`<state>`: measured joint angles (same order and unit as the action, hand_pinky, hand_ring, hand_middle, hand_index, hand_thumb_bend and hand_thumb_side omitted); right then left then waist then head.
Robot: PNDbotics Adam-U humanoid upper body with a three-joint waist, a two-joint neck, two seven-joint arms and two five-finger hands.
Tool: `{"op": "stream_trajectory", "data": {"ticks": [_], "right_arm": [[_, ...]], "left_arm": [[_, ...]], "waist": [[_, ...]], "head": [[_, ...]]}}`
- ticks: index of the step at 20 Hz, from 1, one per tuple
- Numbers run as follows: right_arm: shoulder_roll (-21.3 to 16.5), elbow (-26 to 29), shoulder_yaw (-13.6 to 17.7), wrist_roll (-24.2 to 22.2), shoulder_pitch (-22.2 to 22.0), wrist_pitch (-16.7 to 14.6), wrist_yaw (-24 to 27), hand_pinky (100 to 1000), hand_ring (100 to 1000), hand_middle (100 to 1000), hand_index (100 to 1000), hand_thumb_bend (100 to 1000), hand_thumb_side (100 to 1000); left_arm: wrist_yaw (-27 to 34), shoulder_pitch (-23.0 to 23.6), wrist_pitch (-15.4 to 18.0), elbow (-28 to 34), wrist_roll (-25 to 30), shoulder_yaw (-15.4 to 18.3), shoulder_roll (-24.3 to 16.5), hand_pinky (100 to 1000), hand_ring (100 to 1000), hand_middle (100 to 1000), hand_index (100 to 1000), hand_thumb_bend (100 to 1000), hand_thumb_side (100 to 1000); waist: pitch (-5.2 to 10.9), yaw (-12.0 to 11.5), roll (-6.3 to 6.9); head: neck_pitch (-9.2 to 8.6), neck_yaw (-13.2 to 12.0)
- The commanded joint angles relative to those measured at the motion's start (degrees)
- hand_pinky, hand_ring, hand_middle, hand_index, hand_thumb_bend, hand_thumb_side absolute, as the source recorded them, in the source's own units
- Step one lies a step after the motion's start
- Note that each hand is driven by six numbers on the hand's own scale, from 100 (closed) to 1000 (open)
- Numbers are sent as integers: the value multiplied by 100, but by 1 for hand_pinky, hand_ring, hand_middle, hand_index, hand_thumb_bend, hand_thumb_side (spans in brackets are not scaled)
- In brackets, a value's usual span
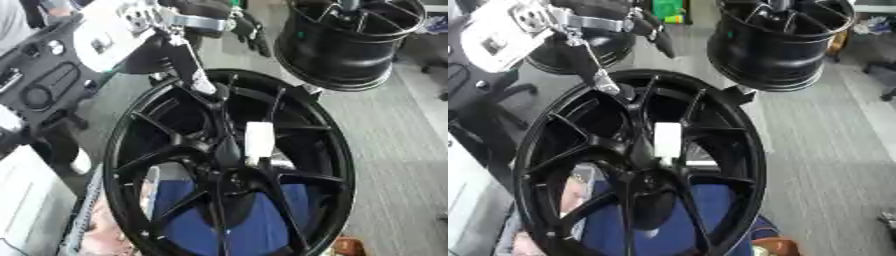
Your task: Pull the pin out of the wheel hub.
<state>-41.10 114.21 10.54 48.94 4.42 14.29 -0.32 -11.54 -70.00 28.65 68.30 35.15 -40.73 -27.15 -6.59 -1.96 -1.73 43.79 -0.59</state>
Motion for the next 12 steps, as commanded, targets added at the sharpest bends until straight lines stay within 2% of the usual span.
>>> {"op": "stream_trajectory", "data": {"ticks": [1, 6, 8, 10, 11, 12], "right_arm": [[-114, 38, 46, 303, 20, 292, 32, 844, 696, 588, 725, 100, 133], [-114, 38, 47, 303, 18, 283, 33, 844, 696, 588, 725, 100, 133], [-118, 38, 45, 303, 20, 279, 30, 844, 696, 588, 725, 100, 131], [-121, 38, 44, 303, 16, 276, 27, 844, 696, 588, 725, 100, 131], [-121, 38, 45, 303, 13, 275, 26, 844, 696, 588, 725, 100, 131], [-119, 38, 46, 303, 10, 274, 24, 844, 696, 588, 725, 100, 131]], "left_arm": [[64, -94, 1826, -35, 1682, 12, -110, 804, 798, 755, 845, 413, 100], [52, -234, 2007, -37, 1682, -72, -47, 799, 791, 750, 840, 439, 129], [46, -281, 2048, -43, 1682, -98, -30, 798, 786, 744, 845, 452, 188], [33, -307, 2009, -68, 1682, -92, -22, 787, 776, 726, 847, 448, 362], [40, -311, 1923, -106, 1682, -76, -18, 784, 772, 717, 842, 424, 478], [61, -308, 1776, -163, 1682, -54, -12, 779, 769, 711, 838, 402, 537]], "waist": [[60, 8, 0], [71, -3, 13], [77, -6, 16], [87, -11, 19], [94, -14, 20], [99, -17, 20]], "head": [[-5, 18], [8, 31], [11, 37], [19, 48], [23, 52], [27, 54]]}}
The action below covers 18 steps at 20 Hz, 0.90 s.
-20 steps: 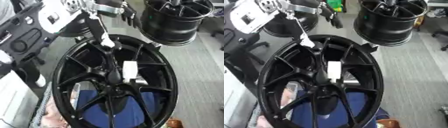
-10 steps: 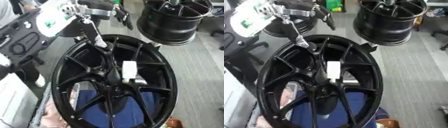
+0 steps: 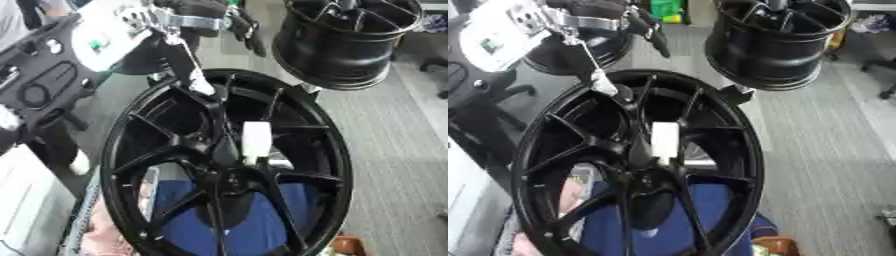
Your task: Pull the pin out of the wheel hub.
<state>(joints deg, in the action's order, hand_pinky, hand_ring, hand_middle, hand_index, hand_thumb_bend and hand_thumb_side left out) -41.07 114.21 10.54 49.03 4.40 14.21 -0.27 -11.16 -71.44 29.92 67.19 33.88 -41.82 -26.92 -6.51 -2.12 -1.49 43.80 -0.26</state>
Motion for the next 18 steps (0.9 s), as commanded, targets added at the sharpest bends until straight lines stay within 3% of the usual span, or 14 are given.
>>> {"op": "stream_trajectory", "data": {"ticks": [1, 4, 10, 14, 18], "right_arm": [[-118, 38, 47, 294, 9, 283, 19, 844, 696, 588, 725, 100, 132], [-115, 38, 50, 294, -3, 279, 13, 844, 695, 587, 725, 100, 132], [-108, 38, 55, 294, -19, 271, 3, 844, 695, 587, 725, 100, 134], [-106, 38, 52, 294, -23, 267, 4, 844, 695, 587, 725, 100, 135], [-116, 38, 46, 294, -24, 270, 0, 844, 695, 588, 725, 100, 133]], "left_arm": [[68, -162, 1442, -115, 1809, 77, -23, 775, 768, 707, 836, 391, 586], [163, -182, 771, -164, 1809, 90, -6, 773, 767, 701, 831, 401, 689], [13, -179, -415, -27, 1809, -30, -31, 782, 776, 710, 838, 407, 729], [-229, -168, -941, 54, 1809, -106, 19, 784, 781, 717, 843, 423, 755], [-260, -172, -1266, 162, 1809, -216, 77, 783, 780, 715, 841, 392, 756]], "waist": [[99, -4, -5], [125, -13, -4], [162, -24, -2], [186, -34, -3], [207, -31, -7]], "head": [[29, 25], [31, 34], [32, 35], [32, 40], [32, 37]]}}
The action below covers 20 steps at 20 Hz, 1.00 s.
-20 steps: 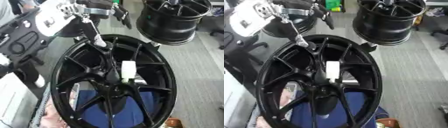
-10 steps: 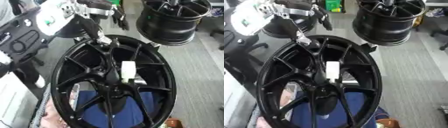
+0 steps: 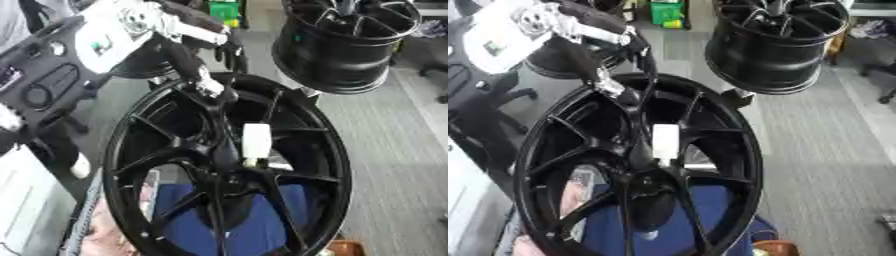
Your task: Pull the pin out of the wheel hub.
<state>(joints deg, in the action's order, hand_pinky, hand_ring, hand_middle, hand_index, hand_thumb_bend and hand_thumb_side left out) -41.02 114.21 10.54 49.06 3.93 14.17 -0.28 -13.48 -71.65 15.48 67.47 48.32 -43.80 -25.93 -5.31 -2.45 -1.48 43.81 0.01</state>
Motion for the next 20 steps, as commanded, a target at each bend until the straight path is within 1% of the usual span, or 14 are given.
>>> {"op": "stream_trajectory", "data": {"ticks": [1, 2, 3, 5, 7, 9, 10, 11, 13, 15, 17, 18, 19, 20], "right_arm": [[-123, 38, 48, 291, 25, 272, -4, 844, 695, 588, 725, 100, 133], [-123, 38, 50, 291, 26, 271, -8, 844, 695, 588, 725, 100, 134], [-120, 38, 53, 291, 24, 271, -9, 844, 695, 588, 724, 100, 134], [-112, 38, 64, 291, 23, 271, -7, 844, 695, 588, 724, 100, 136], [-104, 38, 65, 291, 26, 267, -1, 845, 695, 588, 724, 100, 137], [-96, 38, 68, 291, 29, 262, -1, 845, 695, 588, 724, 100, 138], [-90, 38, 71, 291, 31, 259, 0, 845, 695, 588, 724, 100, 140], [-84, 38, 75, 291, 29, 257, 0, 845, 695, 588, 724, 100, 141], [-73, 38, 87, 291, 25, 251, -2, 845, 695, 588, 725, 100, 143], [-67, 38, 97, 291, 25, 242, -7, 845, 695, 588, 725, 100, 145], [-63, 38, 100, 291, 22, 237, -7, 845, 695, 588, 725, 100, 145], [-64, 38, 100, 291, 21, 236, -6, 845, 695, 588, 725, 100, 145], [-67, 38, 97, 291, 27, 231, -7, 845, 695, 588, 725, 100, 146], [-68, 38, 94, 291, 34, 225, -9, 845, 695, 588, 725, 100, 147]], "left_arm": [[-17, -154, 93, 177, 365, -41, -17, 781, 779, 713, 839, 381, 753], [23, -150, 1, 229, 365, -64, -14, 765, 764, 693, 825, 280, 727], [93, -144, -105, 295, 365, -89, -17, 754, 751, 676, 814, 238, 711], [253, -123, -348, 424, 365, -122, -40, 735, 738, 660, 815, 244, 647], [400, -108, -607, 544, 365, -147, -43, 729, 733, 659, 816, 203, 605], [519, -95, -824, 670, 365, -175, -43, 728, 732, 661, 819, 194, 599], [562, -82, -926, 719, 365, -191, -47, 728, 732, 662, 822, 159, 621], [604, -71, -1029, 761, 365, -216, -52, 730, 735, 667, 829, 145, 647], [661, -52, -1188, 844, 365, -253, -69, 734, 738, 674, 845, 134, 665], [709, -23, -1271, 914, 365, -268, -94, 734, 737, 674, 843, 120, 705], [721, 7, -1328, 960, 365, -285, -109, 736, 742, 680, 843, 141, 738], [712, 21, -1352, 967, 365, -299, -112, 739, 747, 686, 846, 157, 796], [690, 44, -1392, 949, 365, -338, -111, 741, 750, 690, 848, 182, 796], [653, 62, -1418, 934, 365, -376, -107, 746, 755, 696, 850, 243, 793]], "waist": [[89, 5, -8], [89, 8, -8], [88, 10, -7], [81, 15, -6], [75, 21, -4], [72, 27, -2], [72, 30, 0], [73, 31, 1], [80, 31, 4], [88, 34, 7], [95, 36, 8], [98, 37, 9], [102, 39, 11], [106, 42, 12]], "head": [[31, 9], [31, 11], [31, 14], [31, 18], [31, 19], [31, 19], [31, 23], [31, 31], [31, 43], [31, 46], [31, 53], [31, 55], [31, 51], [31, 49]]}}
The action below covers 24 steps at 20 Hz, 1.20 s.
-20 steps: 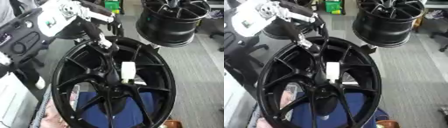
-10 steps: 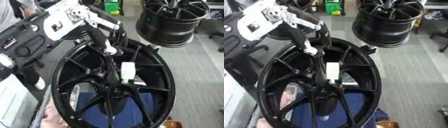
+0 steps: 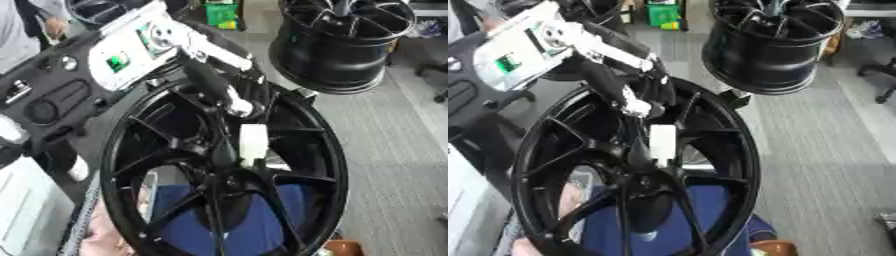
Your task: Pull the pin out of the wheel hub.
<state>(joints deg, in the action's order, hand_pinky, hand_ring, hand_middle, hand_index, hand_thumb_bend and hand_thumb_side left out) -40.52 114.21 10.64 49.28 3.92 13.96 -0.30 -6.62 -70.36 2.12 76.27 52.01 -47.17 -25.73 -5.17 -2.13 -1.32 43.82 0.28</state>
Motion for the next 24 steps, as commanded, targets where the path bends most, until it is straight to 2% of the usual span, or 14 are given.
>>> {"op": "stream_trajectory", "data": {"ticks": [1, 4, 7, 10, 15, 20, 24], "right_arm": [[-118, 38, 81, 269, 45, 242, -7, 845, 695, 588, 725, 100, 147], [-121, 38, 64, 269, 74, 234, -6, 845, 695, 588, 725, 100, 147], [-115, 38, 53, 269, 89, 227, -4, 846, 695, 588, 725, 100, 149], [-104, 38, 61, 269, 88, 217, -4, 845, 694, 588, 725, 100, 153], [-77, 38, 67, 269, 85, 200, 7, 845, 693, 586, 724, 100, 158], [-49, 38, 100, 269, 80, 170, -3, 845, 692, 586, 723, 100, 163], [-29, 38, 120, 269, 78, 152, -4, 845, 692, 586, 723, 100, 166]], "left_arm": [[-88, -45, -94, 31, -4, -75, -121, 746, 755, 695, 847, 269, 801], [-183, 31, -86, -47, -4, -147, -46, 744, 754, 691, 841, 321, 863], [-254, 83, -39, -77, -4, -163, 11, 747, 756, 692, 841, 337, 887], [-396, 120, 49, -62, -4, -159, 18, 757, 766, 699, 841, 395, 881], [-841, 182, 333, -77, -4, -143, 1, 771, 784, 717, 840, 511, 822], [-1231, 240, 599, -129, -4, -37, 37, 767, 773, 695, 828, 522, 768], [-1302, 256, 649, -104, -4, 27, 42, 754, 760, 680, 819, 541, 736]], "waist": [[95, 14, -4], [107, 30, -4], [112, 43, -3], [118, 45, 0], [125, 43, 1], [128, 46, -3], [123, 42, -3]], "head": [[30, 22], [30, 15], [30, 14], [30, 16], [30, 28], [30, 35], [30, 47]]}}
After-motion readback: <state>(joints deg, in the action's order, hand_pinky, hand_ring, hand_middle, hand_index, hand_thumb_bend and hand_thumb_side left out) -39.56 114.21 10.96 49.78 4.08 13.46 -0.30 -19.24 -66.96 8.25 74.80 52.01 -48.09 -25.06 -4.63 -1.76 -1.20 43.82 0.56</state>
